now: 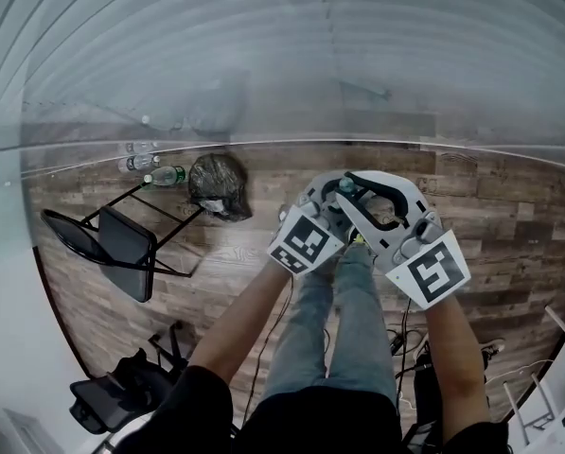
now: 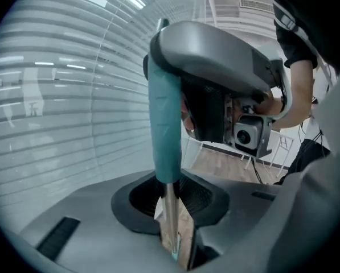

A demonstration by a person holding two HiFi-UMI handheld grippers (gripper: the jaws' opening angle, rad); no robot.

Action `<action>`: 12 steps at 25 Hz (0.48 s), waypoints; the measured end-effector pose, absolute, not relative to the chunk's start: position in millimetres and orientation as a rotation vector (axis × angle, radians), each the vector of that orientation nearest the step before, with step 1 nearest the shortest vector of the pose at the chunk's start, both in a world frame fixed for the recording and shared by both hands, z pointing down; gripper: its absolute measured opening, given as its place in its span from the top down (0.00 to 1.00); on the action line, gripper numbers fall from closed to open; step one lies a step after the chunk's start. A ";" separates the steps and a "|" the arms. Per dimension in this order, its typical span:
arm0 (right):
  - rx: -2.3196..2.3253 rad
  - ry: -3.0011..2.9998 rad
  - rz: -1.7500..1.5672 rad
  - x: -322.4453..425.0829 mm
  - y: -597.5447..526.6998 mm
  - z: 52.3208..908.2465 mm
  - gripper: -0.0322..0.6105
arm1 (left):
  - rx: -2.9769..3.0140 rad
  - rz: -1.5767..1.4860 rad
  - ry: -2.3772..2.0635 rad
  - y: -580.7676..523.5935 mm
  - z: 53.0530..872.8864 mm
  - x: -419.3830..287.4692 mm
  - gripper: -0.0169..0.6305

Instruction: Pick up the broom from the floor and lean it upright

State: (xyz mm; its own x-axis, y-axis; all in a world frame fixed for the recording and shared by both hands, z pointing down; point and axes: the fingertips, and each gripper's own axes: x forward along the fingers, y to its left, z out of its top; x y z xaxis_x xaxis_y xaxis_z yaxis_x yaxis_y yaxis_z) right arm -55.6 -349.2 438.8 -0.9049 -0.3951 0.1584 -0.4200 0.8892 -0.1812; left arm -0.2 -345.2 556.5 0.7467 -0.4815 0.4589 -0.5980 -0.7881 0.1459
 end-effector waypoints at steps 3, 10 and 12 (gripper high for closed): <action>0.713 -2.873 0.386 -49.2 -367.8 450.9 0.81 | 2.648 0.614 -0.933 -347.0 560.4 -14.8 0.74; 0.772 -2.782 0.455 -54.3 -401.1 498.0 0.81 | 2.518 0.629 -1.118 -360.2 587.7 -45.9 0.69; 0.790 -2.781 0.489 -60.3 -410.2 503.9 0.81 | 2.488 0.632 -1.149 -363.8 592.1 -54.8 0.69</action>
